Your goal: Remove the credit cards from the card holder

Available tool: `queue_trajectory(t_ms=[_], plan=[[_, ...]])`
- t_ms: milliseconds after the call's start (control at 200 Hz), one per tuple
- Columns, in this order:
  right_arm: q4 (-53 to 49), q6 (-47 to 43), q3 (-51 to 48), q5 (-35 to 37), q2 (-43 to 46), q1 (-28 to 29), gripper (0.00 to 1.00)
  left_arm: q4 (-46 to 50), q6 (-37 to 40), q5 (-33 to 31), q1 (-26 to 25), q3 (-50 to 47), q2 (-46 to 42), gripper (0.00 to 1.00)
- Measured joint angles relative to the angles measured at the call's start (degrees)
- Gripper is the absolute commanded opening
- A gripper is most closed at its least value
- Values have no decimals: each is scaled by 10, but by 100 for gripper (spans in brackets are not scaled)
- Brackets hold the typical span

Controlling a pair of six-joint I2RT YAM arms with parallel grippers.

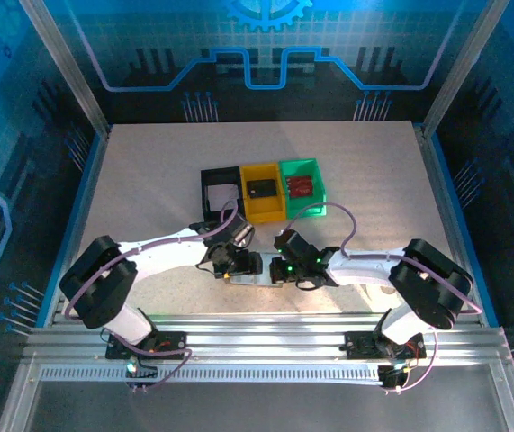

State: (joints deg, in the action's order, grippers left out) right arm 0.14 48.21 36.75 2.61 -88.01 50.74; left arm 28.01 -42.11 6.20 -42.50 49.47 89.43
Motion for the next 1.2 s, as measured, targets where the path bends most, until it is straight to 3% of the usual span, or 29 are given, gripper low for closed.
queue_trajectory(t_ms=[1196], plan=[[1,0,-1,0,0,0,0,-13,-21,-13,-16,0,7,74]])
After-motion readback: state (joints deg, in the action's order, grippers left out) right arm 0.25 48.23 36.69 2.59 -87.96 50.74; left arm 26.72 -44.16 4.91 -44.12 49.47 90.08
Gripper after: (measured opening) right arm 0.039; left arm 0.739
